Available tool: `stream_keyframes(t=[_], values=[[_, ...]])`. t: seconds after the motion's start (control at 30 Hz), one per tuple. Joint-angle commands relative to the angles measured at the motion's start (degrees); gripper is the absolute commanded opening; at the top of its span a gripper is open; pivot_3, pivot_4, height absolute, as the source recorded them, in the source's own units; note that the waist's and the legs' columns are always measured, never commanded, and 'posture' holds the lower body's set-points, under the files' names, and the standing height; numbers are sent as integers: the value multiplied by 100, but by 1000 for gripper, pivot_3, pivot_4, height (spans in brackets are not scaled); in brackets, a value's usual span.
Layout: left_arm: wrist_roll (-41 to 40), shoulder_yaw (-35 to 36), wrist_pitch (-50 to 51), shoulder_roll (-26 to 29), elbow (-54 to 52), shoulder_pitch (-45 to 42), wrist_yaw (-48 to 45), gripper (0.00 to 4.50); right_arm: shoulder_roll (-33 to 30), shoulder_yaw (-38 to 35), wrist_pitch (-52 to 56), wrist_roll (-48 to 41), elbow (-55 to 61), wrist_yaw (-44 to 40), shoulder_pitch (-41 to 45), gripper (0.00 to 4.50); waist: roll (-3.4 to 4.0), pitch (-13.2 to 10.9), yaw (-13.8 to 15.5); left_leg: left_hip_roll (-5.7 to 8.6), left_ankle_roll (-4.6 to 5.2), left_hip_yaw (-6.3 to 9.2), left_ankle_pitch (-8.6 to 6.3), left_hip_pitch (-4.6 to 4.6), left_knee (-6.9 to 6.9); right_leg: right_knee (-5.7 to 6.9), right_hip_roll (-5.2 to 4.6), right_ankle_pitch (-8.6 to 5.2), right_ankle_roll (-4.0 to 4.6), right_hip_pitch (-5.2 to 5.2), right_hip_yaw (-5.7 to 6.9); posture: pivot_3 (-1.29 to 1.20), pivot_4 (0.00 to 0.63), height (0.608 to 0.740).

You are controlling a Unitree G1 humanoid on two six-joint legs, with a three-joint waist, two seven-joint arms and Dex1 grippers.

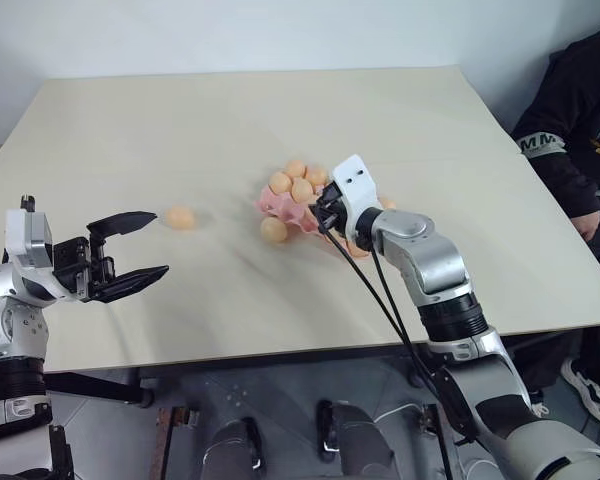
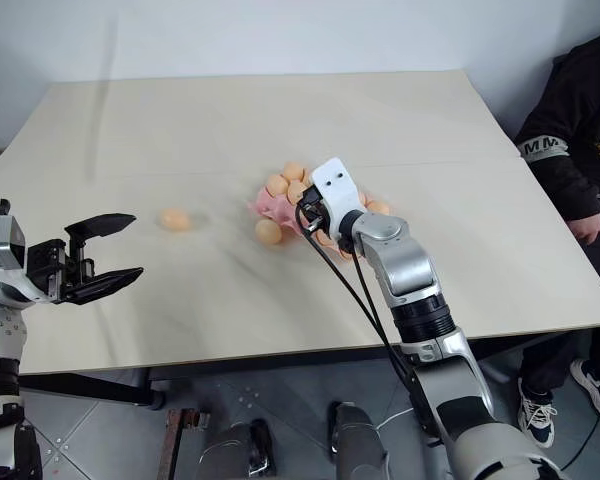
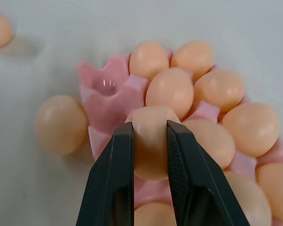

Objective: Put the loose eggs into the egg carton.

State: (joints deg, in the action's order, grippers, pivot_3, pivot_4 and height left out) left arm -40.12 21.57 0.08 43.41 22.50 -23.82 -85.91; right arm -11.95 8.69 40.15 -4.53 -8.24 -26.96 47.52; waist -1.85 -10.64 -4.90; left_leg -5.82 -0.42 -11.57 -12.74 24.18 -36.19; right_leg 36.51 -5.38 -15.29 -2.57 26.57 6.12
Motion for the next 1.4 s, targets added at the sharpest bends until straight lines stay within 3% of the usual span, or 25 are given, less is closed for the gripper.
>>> stream_keyframes(t=[0.03,0.3,0.67,0.8,0.97,1.2,1.3,1.4], values=[[-15,78,-35,-1,-95,-76,-74,4500,-60,43,87,-30,347,-70,-54,593,0,0,8,1,0,0,0,0,-1,0,-1,0,0,0,0,0,150,740],[-5,84,-38,7,-90,-88,-71,4500,-77,163,-12,-34,476,-219,-144,593,0,0,4,1,1,0,-1,1,1,-1,0,0,0,0,0,0,150,740],[14,80,-62,-8,-43,-139,-49,4500,-231,193,78,-99,733,-452,-113,4401,0,0,7,2,1,0,-1,1,0,-2,-1,0,0,0,1,0,150,740],[18,81,-66,-21,-56,-136,-34,4500,-389,137,180,-242,1063,-683,-123,4462,0,0,11,1,1,0,-1,1,1,-3,-1,0,0,0,1,0,150,740],[30,136,-76,-78,-185,-14,129,4500,-1113,-243,280,-887,1808,-1506,-347,4462,-1,0,32,2,4,2,-3,2,2,-8,-2,0,0,-1,2,0,150,740],[136,238,-143,-206,-430,235,679,4500,-2208,-1031,-911,-1629,2025,-2911,-1279,4462,-2,0,89,3,6,5,-7,1,3,-22,-2,1,-2,-8,7,0,150,740],[267,254,-245,-265,-491,288,1016,4500,-2184,-1600,-1639,-2248,1916,-3499,-1736,4462,-1,-1,113,0,5,5,-9,-1,7,-31,5,1,-3,-11,7,0,150,740],[476,298,-350,-293,-553,363,1501,4500,-2640,-1866,-1821,-2442,1817,-4097,-2188,4462,-1,-1,145,0,5,6,-8,-4,4,-28,5,2,-4,-13,7,0,150,740]])
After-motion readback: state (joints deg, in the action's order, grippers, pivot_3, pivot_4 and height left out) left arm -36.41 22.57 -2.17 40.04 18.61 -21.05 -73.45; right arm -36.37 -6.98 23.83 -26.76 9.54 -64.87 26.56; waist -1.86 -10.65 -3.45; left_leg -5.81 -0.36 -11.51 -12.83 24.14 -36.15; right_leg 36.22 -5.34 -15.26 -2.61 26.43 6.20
